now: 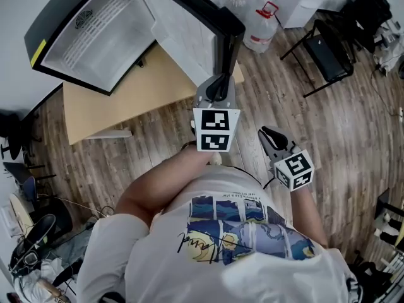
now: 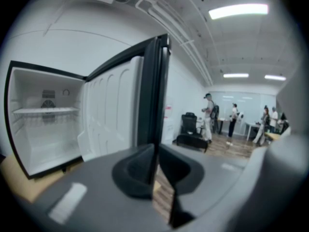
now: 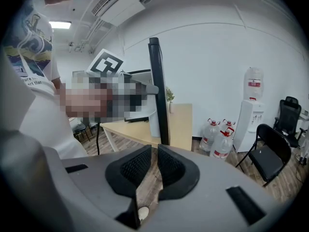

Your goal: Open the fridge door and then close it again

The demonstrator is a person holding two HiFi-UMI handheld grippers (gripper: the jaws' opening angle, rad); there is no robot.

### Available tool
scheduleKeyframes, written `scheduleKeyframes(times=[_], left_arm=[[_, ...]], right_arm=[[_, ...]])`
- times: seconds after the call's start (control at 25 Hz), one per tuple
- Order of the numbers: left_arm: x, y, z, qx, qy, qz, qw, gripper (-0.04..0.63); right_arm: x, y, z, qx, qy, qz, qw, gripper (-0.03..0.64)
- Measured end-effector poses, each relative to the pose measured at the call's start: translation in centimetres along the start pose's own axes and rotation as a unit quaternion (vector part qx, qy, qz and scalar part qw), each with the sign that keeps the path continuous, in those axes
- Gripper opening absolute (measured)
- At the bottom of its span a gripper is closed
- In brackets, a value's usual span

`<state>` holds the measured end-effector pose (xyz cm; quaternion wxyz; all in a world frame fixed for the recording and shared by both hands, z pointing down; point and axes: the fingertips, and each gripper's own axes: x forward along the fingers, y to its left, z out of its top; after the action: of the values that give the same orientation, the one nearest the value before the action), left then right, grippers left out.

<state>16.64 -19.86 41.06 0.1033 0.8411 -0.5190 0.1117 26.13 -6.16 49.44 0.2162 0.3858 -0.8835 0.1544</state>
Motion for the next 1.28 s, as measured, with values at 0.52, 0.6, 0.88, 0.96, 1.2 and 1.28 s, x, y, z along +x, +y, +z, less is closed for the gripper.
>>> scheduleKeyframes(times=[0.52,0.6,0.88,0.96,1.2,1.28], left_arm=[[-5.2,3.4,-1.4,-0.007,-0.007,0.027,0.9996,0.041],[-5.9,4.0,-1.6,-0.008,-0.009,0.033,0.9994,0.043],[-8.5,6.4,-2.3,-0.014,-0.012,0.058,0.9981,0.043],[-9.3,7.3,-2.4,-0.016,-0.013,0.067,0.9975,0.043],[-11.5,9.8,-3.0,-0.03,-0.017,0.094,0.995,0.043],[-12.1,10.7,-3.2,-0.034,-0.018,0.102,0.994,0.043]], right_arm=[[2.2,2.1,1.1,-0.028,0.012,0.046,0.998,0.04],[2.6,2.5,1.3,-0.033,0.013,0.053,0.998,0.04],[4.1,4.2,2.3,-0.056,0.017,0.079,0.995,0.04],[4.6,4.9,2.6,-0.062,0.018,0.088,0.994,0.04],[6.0,6.7,3.2,-0.08,0.025,0.114,0.99,0.04],[6.5,7.2,3.4,-0.087,0.027,0.123,0.988,0.04]])
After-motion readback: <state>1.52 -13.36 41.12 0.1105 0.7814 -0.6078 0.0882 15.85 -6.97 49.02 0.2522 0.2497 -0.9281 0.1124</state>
